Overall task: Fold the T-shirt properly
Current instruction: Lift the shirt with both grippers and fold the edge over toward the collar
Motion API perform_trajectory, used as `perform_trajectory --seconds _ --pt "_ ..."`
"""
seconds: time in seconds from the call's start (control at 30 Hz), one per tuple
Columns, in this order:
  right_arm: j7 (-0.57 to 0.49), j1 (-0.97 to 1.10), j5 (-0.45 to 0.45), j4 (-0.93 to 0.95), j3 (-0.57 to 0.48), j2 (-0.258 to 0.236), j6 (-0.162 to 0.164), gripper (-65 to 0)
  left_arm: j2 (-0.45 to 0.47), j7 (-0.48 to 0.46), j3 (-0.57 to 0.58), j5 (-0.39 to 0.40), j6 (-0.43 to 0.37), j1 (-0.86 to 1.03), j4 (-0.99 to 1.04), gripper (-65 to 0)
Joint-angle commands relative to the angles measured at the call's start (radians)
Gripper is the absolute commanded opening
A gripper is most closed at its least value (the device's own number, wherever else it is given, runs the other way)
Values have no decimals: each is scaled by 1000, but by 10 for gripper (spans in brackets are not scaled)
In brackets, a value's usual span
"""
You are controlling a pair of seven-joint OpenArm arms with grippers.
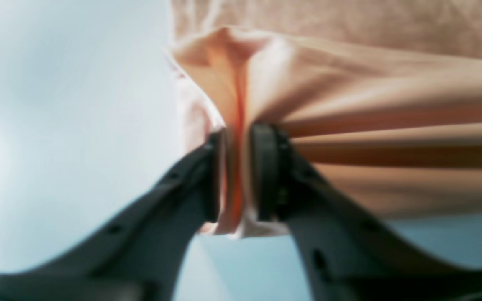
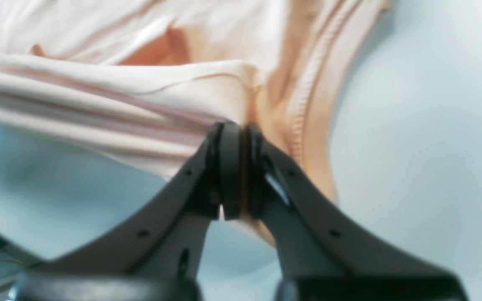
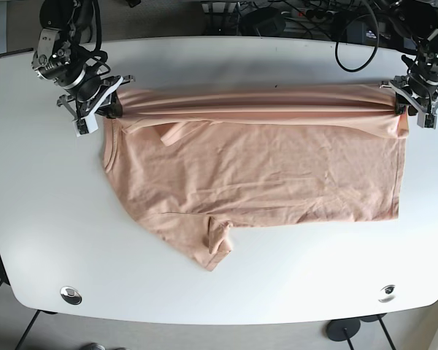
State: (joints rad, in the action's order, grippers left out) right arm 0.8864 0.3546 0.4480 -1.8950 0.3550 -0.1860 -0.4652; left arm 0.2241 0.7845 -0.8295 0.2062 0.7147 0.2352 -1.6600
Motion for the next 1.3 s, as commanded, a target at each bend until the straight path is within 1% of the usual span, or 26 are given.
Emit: perform_trajectory --seconds 0.03,0.07,0.1,0.13,0.17,0.2,0.23,0.27,0.33,0.4,0.53,0.57,0.63,0.67,0.73,0.8,0.87,0.93,0.97,1.0,1.03,1.13,1.23,1.3 --pt "-16 -7 -5 -15 11 -14 7 -561 22 -15 -15 -6 -17 -4 -25 -285" --pt "-16 -6 -5 -15 13 -14 9 -493 24 -15 -15 -4 -17 -4 -25 -250" --pt "-16 -2 -5 -18 19 -14 9 -365 27 -15 -15 -3 -17 -7 -27 -233" --pt "-16 11 -4 -30 22 -14 9 -285 42 -15 -17 9 -17 -18 -42 -233" --pt "-16 27 -4 -53 39 -13 9 -217 62 -15 -18 39 -17 -23 -55 -231" --pt "-16 44 5 -93 60 -4 6 -159 88 -15 -20 103 -17 -15 -59 -231" --pt "-16 51 38 -104 74 0 -11 -155 105 -15 -20 146 -17 -6 -59 -231" --pt "-16 65 107 -104 98 -7 -51 -170 120 -15 -20 194 -17 10 -59 -233" --pt "-16 82 194 -97 160 -17 -86 -192 123 -15 -15 215 -17 31 -62 -235" --pt "-16 99 242 -70 172 -28 -111 -216 119 -15 -9 217 -17 59 -65 -235" --pt "-19 94 239 36 178 -39 -111 -236 74 -15 12 213 -17 103 -64 -236" --pt "-22 94 225 67 178 -53 -111 -236 68 -17 12 213 -17 118 -58 -236" --pt "-23 53 145 140 174 -59 -119 -236 67 -20 23 213 -17 125 1 -239" --pt "-23 44 122 156 172 -53 -119 -236 67 -21 35 213 -17 125 25 -251" --pt "-26 34 74 180 174 -40 -120 -236 68 -21 49 213 -17 123 67 -297" --pt "-42 13 56 206 171 -40 -125 -252 68 -21 57 213 -17 123 97 -335" --pt "-42 8 58 231 171 -39 -155 -301 71 -21 74 213 -17 123 116 -364" --pt "-42 8 59 251 169 -37 -177 -387 71 -21 75 213 -17 123 116 -424" --pt "-42 8 59 256 169 -37 -182 -477 70 -21 74 213 -17 123 111 -496" --pt "-43 8 56 256 169 -36 -182 -541 70 -21 74 213 -17 123 110 -533" --pt "-43 10 54 254 171 -25 -182 -626 70 -21 74 213 -17 125 108 -563" --pt "-43 25 59 248 178 -23 -182 -628 70 -21 68 213 -17 132 106 -568" --pt "-43 68 62 226 183 -27 -182 -631 73 -20 66 221 -17 180 106 -568" --pt "-43 125 62 171 224 -19 -182 -631 73 -20 51 221 -17 217 97 -568"
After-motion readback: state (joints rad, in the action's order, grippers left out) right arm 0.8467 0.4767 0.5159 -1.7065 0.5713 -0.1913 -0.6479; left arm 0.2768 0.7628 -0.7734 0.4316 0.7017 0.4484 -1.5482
